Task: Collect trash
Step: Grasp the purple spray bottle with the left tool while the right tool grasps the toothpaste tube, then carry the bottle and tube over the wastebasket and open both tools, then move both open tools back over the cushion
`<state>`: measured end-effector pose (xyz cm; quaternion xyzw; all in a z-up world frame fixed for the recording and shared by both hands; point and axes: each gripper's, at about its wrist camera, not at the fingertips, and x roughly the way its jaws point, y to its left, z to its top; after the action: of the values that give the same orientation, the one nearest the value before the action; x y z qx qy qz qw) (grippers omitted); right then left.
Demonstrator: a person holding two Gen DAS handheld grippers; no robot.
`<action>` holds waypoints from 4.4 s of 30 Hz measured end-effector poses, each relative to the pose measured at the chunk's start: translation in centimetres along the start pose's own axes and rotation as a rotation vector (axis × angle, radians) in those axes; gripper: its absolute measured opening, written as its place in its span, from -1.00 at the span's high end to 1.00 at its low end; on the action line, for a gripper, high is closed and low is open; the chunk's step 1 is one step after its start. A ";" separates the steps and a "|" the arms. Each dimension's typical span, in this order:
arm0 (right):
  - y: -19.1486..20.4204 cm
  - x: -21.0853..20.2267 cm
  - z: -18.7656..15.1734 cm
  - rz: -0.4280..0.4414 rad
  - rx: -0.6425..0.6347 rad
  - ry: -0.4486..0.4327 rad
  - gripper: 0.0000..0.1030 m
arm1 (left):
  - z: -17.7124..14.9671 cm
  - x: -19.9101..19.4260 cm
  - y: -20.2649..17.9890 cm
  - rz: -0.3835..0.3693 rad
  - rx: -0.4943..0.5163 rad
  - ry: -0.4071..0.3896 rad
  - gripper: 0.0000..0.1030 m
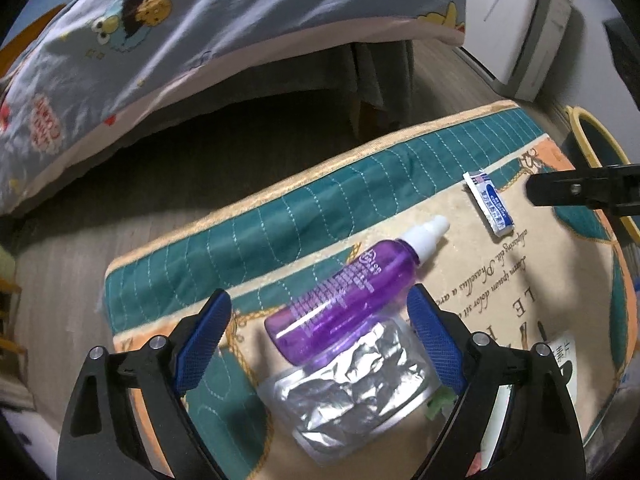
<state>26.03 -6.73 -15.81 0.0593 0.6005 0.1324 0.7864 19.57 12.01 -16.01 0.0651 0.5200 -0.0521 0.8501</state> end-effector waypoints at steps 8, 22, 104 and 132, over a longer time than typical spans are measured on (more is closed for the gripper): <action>1.8 2.3 0.5 -0.001 -0.051 0.032 -0.24 | 0.4 1.3 -0.4 -0.077 0.053 0.019 -0.39; 3.1 3.6 0.6 -0.085 -0.183 0.017 0.39 | 0.5 2.5 -1.5 -0.095 0.091 0.077 0.15; -30.6 -16.6 -7.1 -0.185 0.419 -0.249 -0.89 | 6.7 -5.7 -36.0 -0.270 0.391 -0.220 -0.69; -12.0 -15.5 -10.2 -0.104 0.032 -0.179 -0.89 | -3.0 -16.9 -13.7 0.044 0.100 -0.227 -0.85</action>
<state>14.07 -23.21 -7.21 0.0523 0.5320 0.0761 0.8417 7.18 -0.67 -3.10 0.1123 0.4155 -0.0662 0.9002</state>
